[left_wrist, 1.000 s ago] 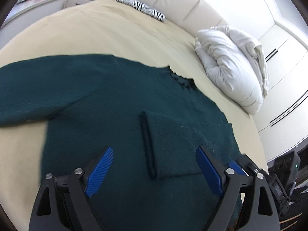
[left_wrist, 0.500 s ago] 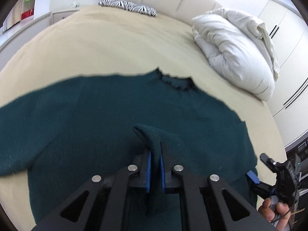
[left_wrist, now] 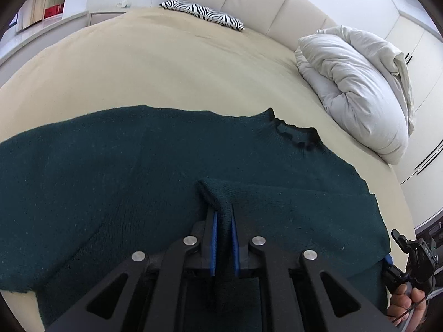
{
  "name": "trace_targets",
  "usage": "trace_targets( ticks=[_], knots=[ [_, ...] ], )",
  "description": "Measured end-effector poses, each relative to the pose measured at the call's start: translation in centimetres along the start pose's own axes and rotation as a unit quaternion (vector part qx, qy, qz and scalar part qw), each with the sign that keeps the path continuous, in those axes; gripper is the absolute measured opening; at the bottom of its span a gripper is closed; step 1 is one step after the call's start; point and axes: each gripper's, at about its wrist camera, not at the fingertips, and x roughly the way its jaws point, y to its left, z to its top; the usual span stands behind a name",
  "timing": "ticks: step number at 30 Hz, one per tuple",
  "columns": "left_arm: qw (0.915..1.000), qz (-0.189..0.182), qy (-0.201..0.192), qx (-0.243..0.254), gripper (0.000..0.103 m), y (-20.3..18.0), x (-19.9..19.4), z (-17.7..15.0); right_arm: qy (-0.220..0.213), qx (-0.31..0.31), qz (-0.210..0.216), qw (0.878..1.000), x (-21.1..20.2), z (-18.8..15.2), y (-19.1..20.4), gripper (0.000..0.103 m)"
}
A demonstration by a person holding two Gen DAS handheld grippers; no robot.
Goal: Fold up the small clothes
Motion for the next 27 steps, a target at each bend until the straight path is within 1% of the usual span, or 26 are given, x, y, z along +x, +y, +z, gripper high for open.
trace_targets(
  ticks=[1, 2, 3, 4, 5, 7, 9, 11, 13, 15, 16, 17, 20, 21, 23, 25, 26, 27],
  knots=[
    [1.0000, 0.000, 0.000, 0.001, 0.012, -0.1, -0.1, 0.1, -0.002, -0.003, 0.000, 1.000, -0.3, -0.2, -0.3, 0.039],
    [1.0000, 0.001, 0.000, 0.003, 0.013, -0.1, 0.0, 0.1, -0.004, -0.002, 0.003, 1.000, -0.4, -0.3, -0.6, 0.036],
    [1.0000, 0.001, 0.001, 0.006, 0.013, 0.0, -0.1, -0.1, -0.004, 0.001, 0.008, 1.000, -1.6, -0.3, -1.2, 0.035],
    [1.0000, 0.001, 0.000, 0.009, 0.013, 0.0, -0.2, -0.1, -0.005, 0.005, 0.013, 1.000, -1.4, -0.1, -1.3, 0.034],
    [1.0000, -0.001, 0.000, 0.009, 0.013, 0.1, -0.2, -0.1, -0.007, 0.005, 0.013, 1.000, -2.6, -0.2, -1.9, 0.034],
    [1.0000, -0.006, -0.003, 0.006, 0.013, 0.3, -0.3, -0.2, -0.016, 0.004, 0.006, 1.000, -2.7, -0.2, -1.8, 0.033],
    [1.0000, -0.007, -0.002, 0.006, 0.013, 0.1, -0.2, 0.0, -0.023, 0.001, -0.004, 1.000, -2.5, -0.3, -1.6, 0.030],
    [0.9998, -0.007, -0.011, 0.013, 0.013, -0.2, -0.9, 0.5, -0.033, 0.001, -0.015, 0.999, -2.8, -0.6, -1.8, 0.020],
    [0.9991, -0.001, -0.027, 0.032, 0.013, -0.9, -1.3, 0.9, -0.047, 0.001, -0.023, 0.999, -3.5, -0.8, -2.0, 0.015],
    [0.9990, 0.009, -0.022, 0.039, 0.013, -0.9, -0.7, 1.0, -0.065, -0.008, -0.028, 0.997, -4.1, -1.2, -1.9, 0.013],
    [0.9991, 0.015, -0.013, 0.036, 0.013, -0.6, 0.0, 0.8, -0.070, -0.010, -0.034, 0.997, -4.2, -1.3, -2.1, 0.006],
    [0.9993, 0.014, -0.008, 0.033, 0.013, -0.3, 0.5, 0.7, -0.073, -0.007, -0.040, 0.997, -4.3, -1.4, -2.3, 0.002],
    [0.9994, 0.011, -0.018, 0.029, 0.014, 0.1, 0.6, 0.2, -0.072, 0.003, -0.044, 0.996, -4.2, -1.6, -3.4, 0.001],
    [0.9993, 0.012, -0.017, 0.031, 0.014, 0.0, 0.6, 0.1, -0.070, -0.004, -0.048, 0.996, -4.2, -1.7, -3.4, 0.001],
    [0.9993, 0.011, -0.017, 0.031, 0.015, 0.0, 0.7, 0.1, -0.051, -0.022, -0.061, 0.997, -4.2, -1.8, -3.0, 0.003],
    [0.9995, 0.004, -0.017, 0.027, 0.015, 0.2, 0.7, 0.1, -0.029, -0.019, -0.061, 0.998, -4.7, -1.8, -2.8, 0.009],
    [0.9995, 0.001, -0.017, 0.026, 0.015, 0.2, 0.7, 0.0, -0.020, -0.015, -0.067, 0.997, -5.3, -1.8, -2.7, 0.017],
    [0.9995, 0.000, -0.018, 0.026, 0.015, 0.3, 0.6, -0.1, -0.017, -0.015, -0.076, 0.997, -6.2, -2.0, -2.4, 0.021]
  ],
)
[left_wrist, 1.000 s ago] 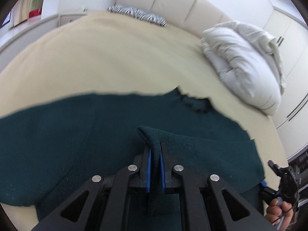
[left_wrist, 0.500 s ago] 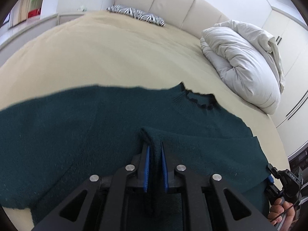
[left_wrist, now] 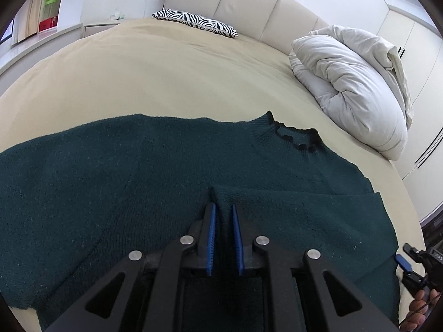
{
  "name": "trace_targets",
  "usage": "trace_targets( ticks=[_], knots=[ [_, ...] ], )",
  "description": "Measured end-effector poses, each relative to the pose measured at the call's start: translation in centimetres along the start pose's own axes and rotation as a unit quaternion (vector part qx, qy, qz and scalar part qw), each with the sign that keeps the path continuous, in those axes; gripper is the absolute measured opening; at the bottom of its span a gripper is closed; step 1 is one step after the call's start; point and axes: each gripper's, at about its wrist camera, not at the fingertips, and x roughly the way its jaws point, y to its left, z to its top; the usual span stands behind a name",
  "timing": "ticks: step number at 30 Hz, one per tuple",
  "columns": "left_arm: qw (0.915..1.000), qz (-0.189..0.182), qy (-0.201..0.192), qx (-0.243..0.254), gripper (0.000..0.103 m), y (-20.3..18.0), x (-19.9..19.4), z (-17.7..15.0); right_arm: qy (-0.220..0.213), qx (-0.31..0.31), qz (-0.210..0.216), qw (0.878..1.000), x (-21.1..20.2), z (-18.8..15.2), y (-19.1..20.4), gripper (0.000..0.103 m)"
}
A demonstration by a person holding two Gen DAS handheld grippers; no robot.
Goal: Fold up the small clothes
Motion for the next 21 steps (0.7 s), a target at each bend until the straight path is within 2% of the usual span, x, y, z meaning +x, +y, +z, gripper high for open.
trace_targets(
  ticks=[1, 3, 5, 6, 9, 11, 13, 15, 16, 18, 19, 20, 21],
  knots=[
    [1.0000, 0.000, -0.001, 0.000, 0.015, 0.0, 0.0, -0.1, -0.004, -0.011, -0.013, 1.000, -1.1, -0.2, 0.5, 0.030],
    [1.0000, 0.000, -0.002, 0.001, 0.015, 0.0, 0.0, -0.1, -0.032, -0.056, -0.056, 0.996, -2.9, -0.4, 2.2, 0.032],
    [1.0000, -0.003, -0.003, -0.001, 0.015, 0.1, 0.0, -0.2, -0.066, -0.107, -0.074, 0.989, -3.9, 0.1, 4.2, 0.032],
    [1.0000, -0.005, -0.003, -0.004, 0.016, 0.2, 0.1, -0.2, -0.069, -0.130, -0.072, 0.986, -3.6, 0.4, 5.2, 0.032],
    [0.9998, -0.014, -0.006, -0.009, 0.016, 0.6, 0.1, -0.3, -0.038, -0.189, -0.031, 0.981, -0.7, 1.6, 8.1, 0.032],
    [0.9997, -0.019, -0.007, -0.013, 0.016, 0.9, 0.2, -0.4, -0.016, -0.223, -0.031, 0.974, 2.0, 2.3, 9.7, 0.032],
    [0.9995, -0.025, -0.008, -0.017, 0.016, 1.1, 0.2, -0.4, 0.022, -0.222, -0.027, 0.974, 5.0, 3.1, 9.9, 0.032],
    [0.9993, -0.030, -0.009, -0.020, 0.016, 1.2, 0.2, -0.4, 0.045, -0.194, -0.065, 0.978, 7.9, 4.2, 8.5, 0.028],
    [0.9992, -0.033, -0.010, -0.021, 0.016, 1.3, 0.3, -0.5, 0.044, -0.172, -0.074, 0.981, 8.9, 5.1, 7.1, 0.020],
    [0.9990, -0.037, -0.011, -0.024, 0.016, 1.4, 0.3, -0.5, 0.018, -0.133, -0.042, 0.990, 8.7, 6.8, 5.0, 0.004],
    [0.9988, -0.039, -0.011, -0.026, 0.016, 1.5, 0.4, -0.5, 0.011, -0.105, -0.043, 0.994, 8.5, 7.5, 4.0, 0.000],
    [0.9987, -0.041, -0.011, -0.027, 0.016, 1.6, 0.4, -0.5, 0.009, -0.091, -0.041, 0.995, 8.2, 7.9, 3.5, 0.000],
    [0.9987, -0.042, -0.011, -0.028, 0.016, 1.6, 0.4, -0.5, 0.003, -0.099, -0.048, 0.994, 7.9, 8.0, 3.7, 0.000]
  ],
)
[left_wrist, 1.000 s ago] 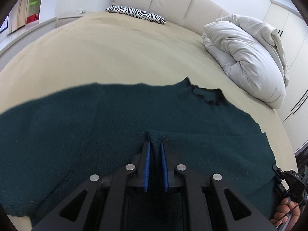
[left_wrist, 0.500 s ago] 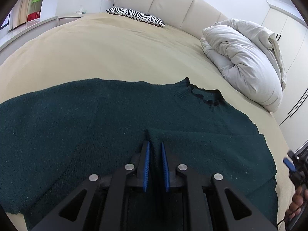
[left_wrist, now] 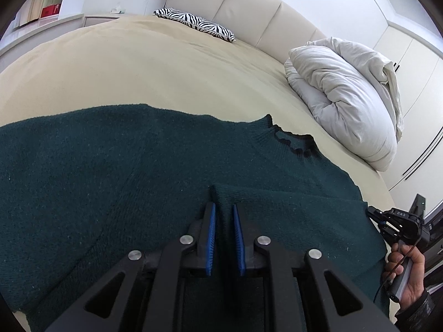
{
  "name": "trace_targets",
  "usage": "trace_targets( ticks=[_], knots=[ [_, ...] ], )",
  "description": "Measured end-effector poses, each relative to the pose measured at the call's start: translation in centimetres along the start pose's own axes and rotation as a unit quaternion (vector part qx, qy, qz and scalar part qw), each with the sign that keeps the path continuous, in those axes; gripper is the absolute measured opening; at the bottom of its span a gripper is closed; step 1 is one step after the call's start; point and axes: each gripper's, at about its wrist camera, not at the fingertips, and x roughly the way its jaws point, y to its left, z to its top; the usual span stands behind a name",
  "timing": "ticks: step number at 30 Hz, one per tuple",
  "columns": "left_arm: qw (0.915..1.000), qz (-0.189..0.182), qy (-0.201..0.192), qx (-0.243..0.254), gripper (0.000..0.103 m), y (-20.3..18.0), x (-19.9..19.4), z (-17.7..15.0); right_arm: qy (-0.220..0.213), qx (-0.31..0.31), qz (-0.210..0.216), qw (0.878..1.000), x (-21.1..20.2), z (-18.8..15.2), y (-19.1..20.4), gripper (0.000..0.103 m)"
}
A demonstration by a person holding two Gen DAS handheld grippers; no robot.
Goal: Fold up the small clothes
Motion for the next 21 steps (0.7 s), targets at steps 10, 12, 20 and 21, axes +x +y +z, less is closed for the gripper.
trace_targets(
  ticks=[10, 12, 20, 21],
  knots=[
    [1.0000, 0.000, -0.001, -0.003, 0.016, 0.0, -0.2, -0.2, 0.018, -0.164, -0.024, 0.986, -2.2, -6.2, 7.3, 0.048],
    [1.0000, -0.003, 0.001, -0.006, 0.017, 0.1, -0.3, -0.2, 0.015, -0.164, -0.026, 0.986, -0.9, -6.5, 6.1, 0.047],
    [0.9999, 0.009, -0.011, 0.002, 0.077, 0.2, -5.5, 0.1, -0.029, -0.141, 0.005, 0.990, -6.7, -7.4, 7.7, 0.049],
    [0.9995, 0.017, -0.026, 0.000, 0.086, 0.4, -7.0, 0.0, -0.036, -0.147, 0.017, 0.988, -8.0, -8.3, 8.2, 0.050]
  ],
)
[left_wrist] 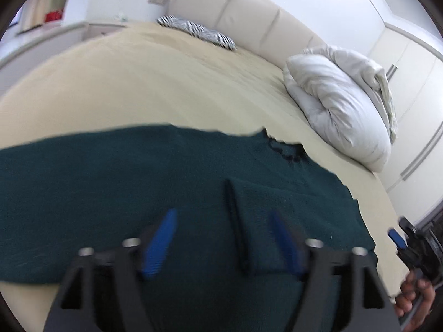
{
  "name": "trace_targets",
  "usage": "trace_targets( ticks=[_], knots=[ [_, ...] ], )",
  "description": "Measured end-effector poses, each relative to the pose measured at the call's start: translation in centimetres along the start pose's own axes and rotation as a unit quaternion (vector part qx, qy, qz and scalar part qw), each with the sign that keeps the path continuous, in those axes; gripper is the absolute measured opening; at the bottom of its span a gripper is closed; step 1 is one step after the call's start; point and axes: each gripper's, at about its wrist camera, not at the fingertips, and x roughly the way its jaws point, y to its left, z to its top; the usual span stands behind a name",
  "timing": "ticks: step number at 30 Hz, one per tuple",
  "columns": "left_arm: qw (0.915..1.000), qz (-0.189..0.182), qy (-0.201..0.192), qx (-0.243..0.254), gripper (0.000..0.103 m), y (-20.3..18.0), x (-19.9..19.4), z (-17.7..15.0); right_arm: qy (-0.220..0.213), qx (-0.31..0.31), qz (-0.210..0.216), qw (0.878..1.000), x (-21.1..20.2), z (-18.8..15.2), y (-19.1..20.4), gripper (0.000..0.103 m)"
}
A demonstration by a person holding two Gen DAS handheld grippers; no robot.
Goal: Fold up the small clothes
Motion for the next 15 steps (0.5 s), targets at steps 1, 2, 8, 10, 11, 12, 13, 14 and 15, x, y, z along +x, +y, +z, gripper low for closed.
trace_targets(
  ticks=[1, 2, 8, 10, 11, 12, 13, 14, 15],
  knots=[
    [0.9997, -0.001, -0.024, -0.002, 0.087, 0.6, -2.4, 0.0, -0.007, -0.006, 0.011, 1.000, -1.4, -0.7, 0.9, 0.054],
    [0.9994, -0.004, -0.034, -0.005, 0.087, 1.3, -3.7, -0.1, -0.012, -0.011, 0.019, 1.000, -2.7, -1.6, 1.6, 0.056],
    [0.9863, 0.025, -0.085, -0.140, 0.086, 11.9, -13.3, -2.0, 0.025, -0.040, 0.067, 0.997, -6.6, -7.9, 6.0, 0.056],
    [0.9726, 0.036, -0.108, -0.203, 0.085, 16.4, -16.3, -3.2, 0.053, -0.054, 0.080, 0.994, -6.5, -10.0, 7.9, 0.056],
    [0.9662, 0.036, -0.118, -0.227, 0.085, 18.0, -17.3, -3.7, 0.061, -0.055, 0.083, 0.993, -7.3, -10.9, 7.9, 0.056],
    [0.9571, 0.036, -0.127, -0.258, 0.085, 20.0, -18.5, -4.5, 0.067, -0.055, 0.087, 0.992, -7.3, -11.8, 8.6, 0.056],
    [0.9471, 0.034, -0.135, -0.289, 0.085, 21.8, -19.4, -5.3, 0.074, -0.054, 0.094, 0.991, -7.3, -12.6, 9.2, 0.056],
    [0.9357, 0.031, -0.144, -0.321, 0.085, 23.7, -20.2, -6.1, 0.079, -0.051, 0.097, 0.991, -7.3, -13.1, 9.6, 0.056],
    [0.9254, 0.033, -0.149, -0.347, 0.085, 25.1, -20.8, -6.9, 0.084, -0.048, 0.099, 0.990, -7.3, -13.7, 10.0, 0.056]
  ],
)
